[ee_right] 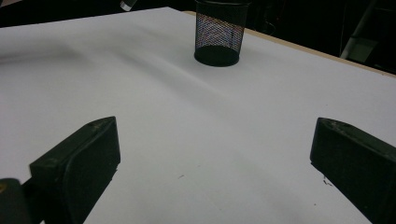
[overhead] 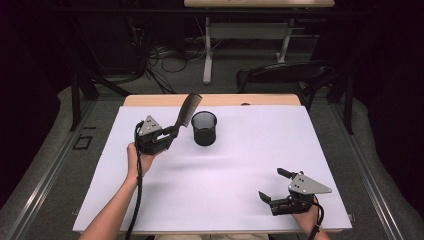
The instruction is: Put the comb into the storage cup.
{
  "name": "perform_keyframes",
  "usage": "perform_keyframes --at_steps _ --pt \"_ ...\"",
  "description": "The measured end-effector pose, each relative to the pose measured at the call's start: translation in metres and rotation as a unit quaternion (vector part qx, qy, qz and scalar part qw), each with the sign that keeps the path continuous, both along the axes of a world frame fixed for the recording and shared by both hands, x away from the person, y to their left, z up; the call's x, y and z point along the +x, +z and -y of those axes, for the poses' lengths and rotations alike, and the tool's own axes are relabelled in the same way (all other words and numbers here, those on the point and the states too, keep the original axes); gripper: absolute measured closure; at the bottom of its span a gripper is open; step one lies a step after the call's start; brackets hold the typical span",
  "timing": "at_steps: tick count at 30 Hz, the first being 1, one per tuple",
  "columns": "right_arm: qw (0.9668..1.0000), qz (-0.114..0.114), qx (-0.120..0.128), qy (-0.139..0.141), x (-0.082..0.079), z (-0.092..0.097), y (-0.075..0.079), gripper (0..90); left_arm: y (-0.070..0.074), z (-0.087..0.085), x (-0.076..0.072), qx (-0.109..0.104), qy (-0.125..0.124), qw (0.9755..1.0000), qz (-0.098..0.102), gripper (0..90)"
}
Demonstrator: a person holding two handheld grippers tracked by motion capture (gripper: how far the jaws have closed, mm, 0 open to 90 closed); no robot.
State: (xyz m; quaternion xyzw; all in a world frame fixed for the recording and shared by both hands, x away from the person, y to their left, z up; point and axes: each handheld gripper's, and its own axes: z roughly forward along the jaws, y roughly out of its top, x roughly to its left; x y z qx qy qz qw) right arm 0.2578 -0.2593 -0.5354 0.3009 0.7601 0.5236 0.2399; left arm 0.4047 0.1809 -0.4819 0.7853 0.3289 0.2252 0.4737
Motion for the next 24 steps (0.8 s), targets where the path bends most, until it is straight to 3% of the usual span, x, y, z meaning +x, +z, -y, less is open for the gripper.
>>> perform_keyframes --at_steps 24 --pt "1.0 0.001 0.001 -0.001 0.0 0.0 0.0 1.2 0.01 -0.002 0.013 -0.017 0.015 0.9997 0.005 72.5"
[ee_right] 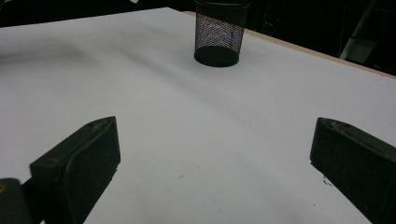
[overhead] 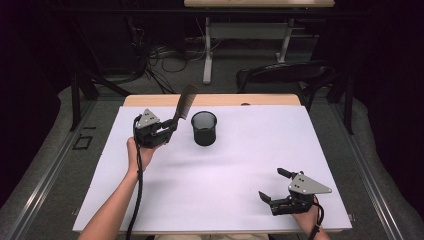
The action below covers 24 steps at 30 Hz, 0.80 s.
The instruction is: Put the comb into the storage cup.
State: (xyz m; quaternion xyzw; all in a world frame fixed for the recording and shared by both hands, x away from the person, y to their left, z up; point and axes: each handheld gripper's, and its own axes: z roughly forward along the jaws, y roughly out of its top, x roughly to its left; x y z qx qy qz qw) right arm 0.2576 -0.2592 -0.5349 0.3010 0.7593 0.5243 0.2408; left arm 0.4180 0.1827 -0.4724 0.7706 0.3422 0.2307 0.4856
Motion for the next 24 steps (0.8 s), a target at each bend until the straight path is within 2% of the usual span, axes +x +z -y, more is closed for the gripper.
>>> perform_keyframes --at_steps 24 --pt "1.0 -0.002 0.002 -0.001 0.0 0.0 0.0 1.2 0.01 0.004 0.013 -0.008 0.01 0.9999 0.004 72.5"
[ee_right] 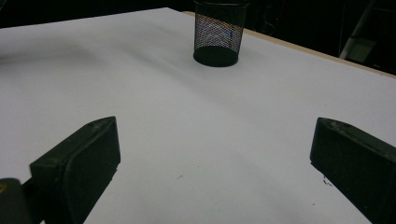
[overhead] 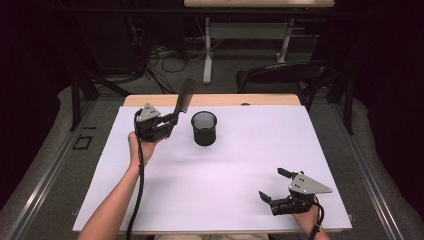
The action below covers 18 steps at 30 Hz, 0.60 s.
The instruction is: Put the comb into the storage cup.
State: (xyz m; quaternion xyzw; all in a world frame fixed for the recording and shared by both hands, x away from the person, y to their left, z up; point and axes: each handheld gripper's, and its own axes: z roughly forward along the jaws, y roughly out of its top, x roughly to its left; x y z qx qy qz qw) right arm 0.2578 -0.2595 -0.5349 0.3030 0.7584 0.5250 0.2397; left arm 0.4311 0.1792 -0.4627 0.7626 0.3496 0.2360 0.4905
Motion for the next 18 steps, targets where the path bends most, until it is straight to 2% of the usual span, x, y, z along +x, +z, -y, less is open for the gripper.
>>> perform_keyframes --at_steps 18 --pt "1.0 0.0 -0.001 0.0 0.0001 0.0001 0.0 1.2 0.0064 0.0048 0.0078 -0.01 0.005 0.9999 0.003 72.5"
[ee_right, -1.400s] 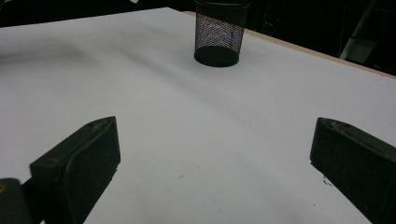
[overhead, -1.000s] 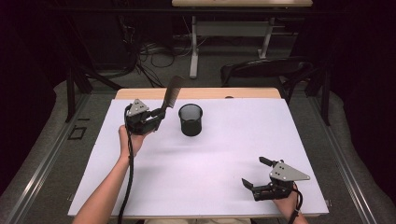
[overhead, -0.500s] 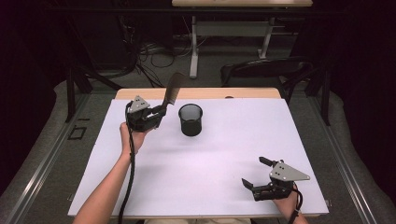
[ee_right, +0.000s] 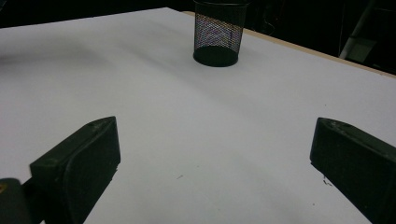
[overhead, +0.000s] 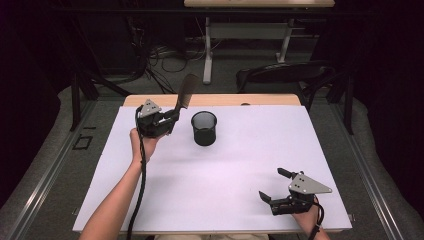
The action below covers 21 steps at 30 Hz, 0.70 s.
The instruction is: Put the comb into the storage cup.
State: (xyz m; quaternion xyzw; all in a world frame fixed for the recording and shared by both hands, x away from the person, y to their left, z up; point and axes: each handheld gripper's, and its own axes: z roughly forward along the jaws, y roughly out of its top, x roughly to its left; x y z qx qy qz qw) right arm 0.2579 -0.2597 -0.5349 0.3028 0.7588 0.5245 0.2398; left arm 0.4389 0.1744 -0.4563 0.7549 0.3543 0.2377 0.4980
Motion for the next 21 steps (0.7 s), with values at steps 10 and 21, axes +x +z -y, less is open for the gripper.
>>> perform_keyframes --at_steps 10,21 --pt "1.0 -0.001 0.0 0.0 0.0002 0.0 -0.0002 1.2 0.0034 0.0041 0.0028 -0.004 -0.001 1.0 0.005 72.5" --pt "1.0 0.0 0.0 -0.001 0.0006 0.0001 -0.0004 1.2 0.009 0.0086 0.0067 -0.009 0.0 0.9999 0.008 72.5"
